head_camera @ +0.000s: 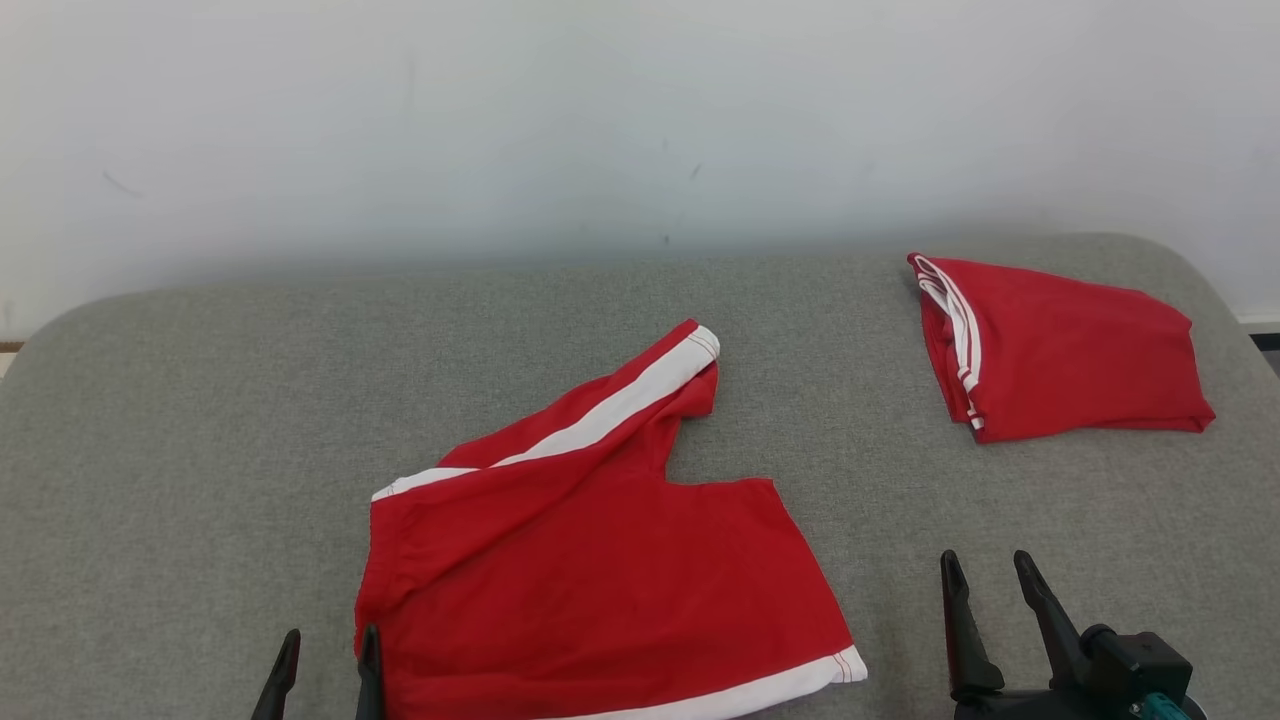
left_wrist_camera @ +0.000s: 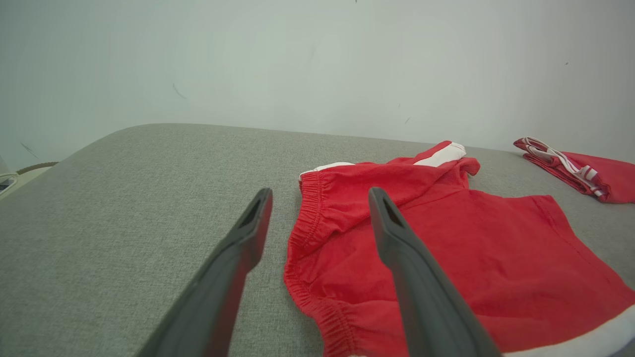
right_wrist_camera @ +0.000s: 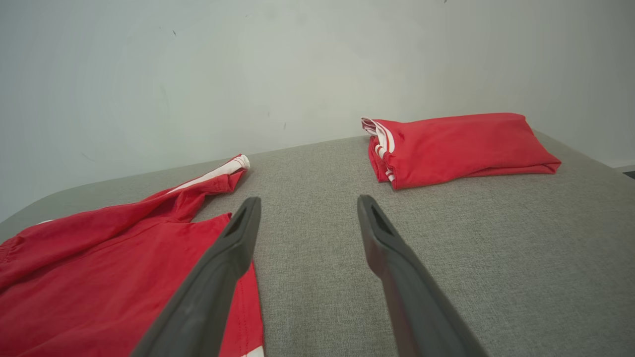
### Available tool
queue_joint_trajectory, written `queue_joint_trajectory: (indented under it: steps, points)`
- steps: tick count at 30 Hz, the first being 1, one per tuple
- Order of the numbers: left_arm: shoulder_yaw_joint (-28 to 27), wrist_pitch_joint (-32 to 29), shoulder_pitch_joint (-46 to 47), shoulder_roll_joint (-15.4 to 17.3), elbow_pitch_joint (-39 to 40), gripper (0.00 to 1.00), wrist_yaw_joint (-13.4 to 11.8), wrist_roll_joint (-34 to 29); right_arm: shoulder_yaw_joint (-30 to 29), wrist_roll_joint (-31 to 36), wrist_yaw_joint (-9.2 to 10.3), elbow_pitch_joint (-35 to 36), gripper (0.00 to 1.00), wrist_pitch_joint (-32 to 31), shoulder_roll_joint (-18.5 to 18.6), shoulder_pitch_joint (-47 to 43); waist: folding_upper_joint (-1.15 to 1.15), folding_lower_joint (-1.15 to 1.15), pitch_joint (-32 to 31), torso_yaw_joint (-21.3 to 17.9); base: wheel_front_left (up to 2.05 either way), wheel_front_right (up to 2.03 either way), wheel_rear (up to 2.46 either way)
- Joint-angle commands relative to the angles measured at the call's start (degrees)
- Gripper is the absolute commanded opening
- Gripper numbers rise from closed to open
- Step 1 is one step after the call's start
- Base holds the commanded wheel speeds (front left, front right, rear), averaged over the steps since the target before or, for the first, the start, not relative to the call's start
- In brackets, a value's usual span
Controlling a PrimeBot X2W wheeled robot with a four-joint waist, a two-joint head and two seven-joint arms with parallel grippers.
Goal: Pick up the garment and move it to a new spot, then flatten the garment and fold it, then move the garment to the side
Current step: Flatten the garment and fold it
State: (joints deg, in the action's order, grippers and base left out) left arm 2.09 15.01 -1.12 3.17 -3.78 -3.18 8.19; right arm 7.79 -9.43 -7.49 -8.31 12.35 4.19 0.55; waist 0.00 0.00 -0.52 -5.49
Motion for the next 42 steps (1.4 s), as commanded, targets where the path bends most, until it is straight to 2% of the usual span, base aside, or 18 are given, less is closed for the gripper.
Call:
queue_joint_trajectory:
  steps: [1,15,26,32,42]
  points:
    - [-0.2,0.2,0.2,0.2,-0.3,1.0,0.0,-0.3,-0.1,0.4,0.0,-0.1,1.0,0.0,0.0,0.2,0.0,0.0,-0.1,0.1,0.0,0.0,0.0]
    - [-0.1,0.2,-1.1,0.1,-0.9,1.0,0.7,1.1,0.3,0.0,0.0,-0.4,1.0,-0.8,0.2,-0.4,0.0,0.0,-0.8,0.4,0.0,0.0,0.0]
    - [3.1,0.2,-2.7,-0.1,-5.8,1.0,2.6,2.8,5.1,-3.3,0.0,-3.2,1.0,-6.4,1.7,-1.1,0.0,0.0,-0.2,1.3,0.0,0.0,0.0]
    - [3.9,0.1,0.1,-0.2,-13.3,1.0,3.8,4.6,8.4,-4.8,0.0,-7.6,1.0,-10.0,3.1,0.2,0.0,0.0,0.6,1.7,0.0,0.0,0.0]
    - [4.9,0.2,4.8,-0.2,-20.9,1.0,6.2,4.4,13.5,-6.2,0.0,-19.5,1.0,-8.6,3.2,6.8,0.0,0.0,2.3,2.1,0.0,0.0,0.0]
